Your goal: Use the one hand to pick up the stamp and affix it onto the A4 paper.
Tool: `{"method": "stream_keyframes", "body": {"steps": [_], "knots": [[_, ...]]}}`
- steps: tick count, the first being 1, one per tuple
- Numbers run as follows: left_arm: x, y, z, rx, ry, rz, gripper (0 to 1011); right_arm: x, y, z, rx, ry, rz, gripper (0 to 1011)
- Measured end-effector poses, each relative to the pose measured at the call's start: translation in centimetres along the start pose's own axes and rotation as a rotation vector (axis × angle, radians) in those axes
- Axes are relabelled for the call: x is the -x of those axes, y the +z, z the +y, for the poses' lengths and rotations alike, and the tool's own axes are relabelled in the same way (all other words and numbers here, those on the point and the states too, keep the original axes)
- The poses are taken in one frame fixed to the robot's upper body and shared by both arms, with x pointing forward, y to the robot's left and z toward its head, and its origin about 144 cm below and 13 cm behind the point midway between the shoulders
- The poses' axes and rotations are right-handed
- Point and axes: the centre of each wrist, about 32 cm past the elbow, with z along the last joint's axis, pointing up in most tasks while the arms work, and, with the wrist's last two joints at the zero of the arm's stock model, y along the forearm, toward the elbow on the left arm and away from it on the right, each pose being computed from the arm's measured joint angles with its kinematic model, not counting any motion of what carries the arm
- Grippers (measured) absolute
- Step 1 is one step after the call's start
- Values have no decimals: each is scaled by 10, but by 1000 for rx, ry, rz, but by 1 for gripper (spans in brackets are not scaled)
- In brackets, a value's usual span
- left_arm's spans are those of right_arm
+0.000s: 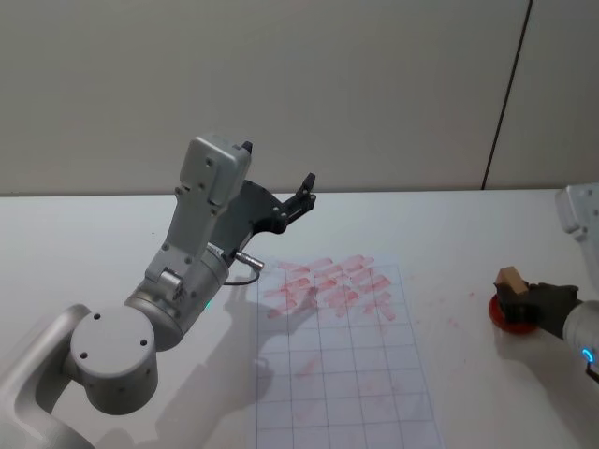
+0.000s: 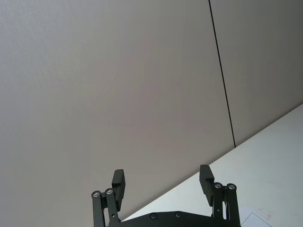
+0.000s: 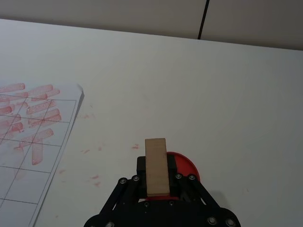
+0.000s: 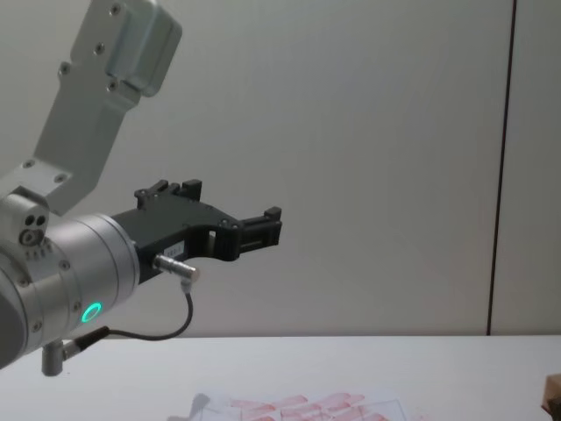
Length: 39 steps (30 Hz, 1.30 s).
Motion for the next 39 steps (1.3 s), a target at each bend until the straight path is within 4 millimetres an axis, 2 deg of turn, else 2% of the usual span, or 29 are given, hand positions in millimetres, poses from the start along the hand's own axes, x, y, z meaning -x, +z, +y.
{"method": "stream_keyframes", "body": {"steps": [5, 7, 17, 18, 20, 21, 23, 25, 29, 32, 39], "knots": [[0, 0, 0, 0, 0, 0, 1001, -2, -2, 2, 9, -5, 2, 221], [0, 0, 0, 0, 0, 0, 1001, -3, -3, 3, 12, -8, 3, 253], [0, 0, 0, 0, 0, 0, 1001, -5, -6, 4, -5, -15, 1, 580], [0, 0, 0, 0, 0, 0, 1001, -5, -6, 4, -5, -15, 1, 580], [0, 0, 0, 0, 0, 0, 1001, -5, -6, 3, -21, -17, -4, 704], [0, 0, 0, 0, 0, 0, 1002, -5, -6, 2, -27, -17, -6, 704], [0, 0, 0, 0, 0, 0, 1001, -5, -5, 1, -48, -19, -12, 778], [0, 0, 0, 0, 0, 0, 1001, -5, -5, 0, -61, -20, -17, 791], [0, 0, 0, 0, 0, 0, 1001, -5, -4, -4, -114, -24, -36, 937], [0, 0, 0, 0, 0, 0, 1001, -5, -3, -7, -150, -26, -52, 1001], [0, 0, 0, 0, 0, 0, 1001, -5, -3, -14, -241, -34, -94, 1001]]}}
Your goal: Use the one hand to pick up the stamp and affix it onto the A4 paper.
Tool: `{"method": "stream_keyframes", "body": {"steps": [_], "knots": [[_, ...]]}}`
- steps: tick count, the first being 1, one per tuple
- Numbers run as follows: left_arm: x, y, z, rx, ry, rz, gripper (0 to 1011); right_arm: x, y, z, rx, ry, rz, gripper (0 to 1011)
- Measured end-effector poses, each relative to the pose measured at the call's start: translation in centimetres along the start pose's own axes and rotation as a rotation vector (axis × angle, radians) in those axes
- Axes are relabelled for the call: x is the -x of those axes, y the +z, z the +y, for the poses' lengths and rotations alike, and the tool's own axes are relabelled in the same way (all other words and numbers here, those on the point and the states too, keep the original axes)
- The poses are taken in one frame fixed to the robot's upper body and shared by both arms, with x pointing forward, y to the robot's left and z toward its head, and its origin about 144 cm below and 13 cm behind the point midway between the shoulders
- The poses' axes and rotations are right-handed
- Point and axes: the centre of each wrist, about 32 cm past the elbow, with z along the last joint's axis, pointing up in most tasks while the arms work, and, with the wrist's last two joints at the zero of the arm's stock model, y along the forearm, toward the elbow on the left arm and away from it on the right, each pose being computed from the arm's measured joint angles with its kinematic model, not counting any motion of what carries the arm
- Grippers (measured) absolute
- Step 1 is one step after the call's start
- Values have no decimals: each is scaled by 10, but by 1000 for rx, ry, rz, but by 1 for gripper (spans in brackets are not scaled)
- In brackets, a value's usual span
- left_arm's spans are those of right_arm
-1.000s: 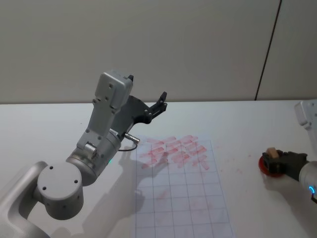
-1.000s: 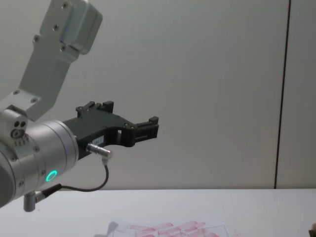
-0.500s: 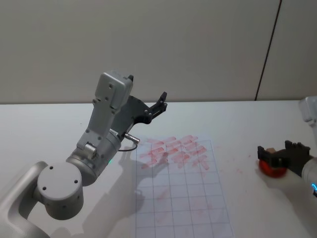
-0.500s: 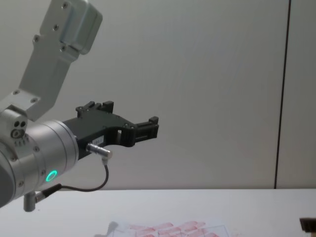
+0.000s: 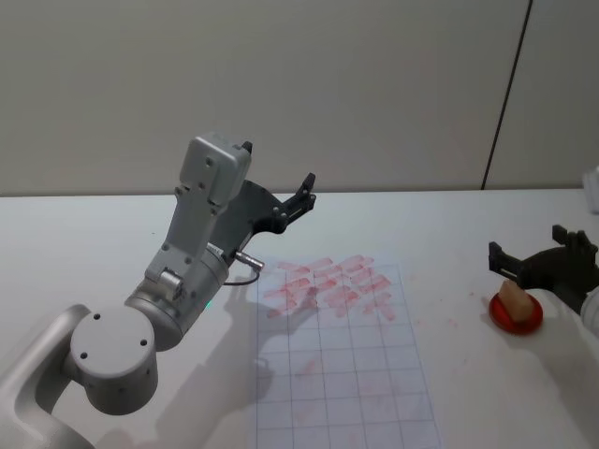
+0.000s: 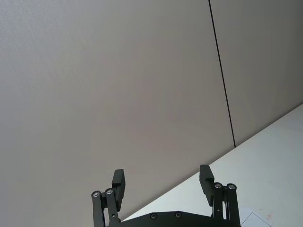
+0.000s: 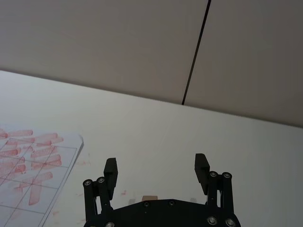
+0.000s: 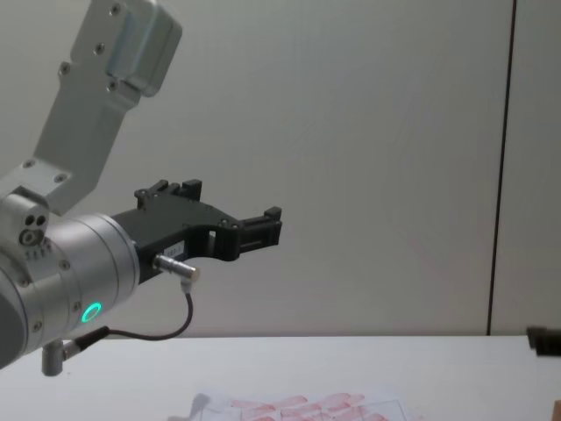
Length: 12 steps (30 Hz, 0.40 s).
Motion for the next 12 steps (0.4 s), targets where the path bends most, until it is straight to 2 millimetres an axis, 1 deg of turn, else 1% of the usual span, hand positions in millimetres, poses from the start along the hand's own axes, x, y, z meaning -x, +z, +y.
{"method": "stream_keyframes", "body": {"steps": [12], "knots": [[0, 0, 0, 0, 0, 0, 1001, -3, 0, -11, -173, -13, -87, 1001]]}}
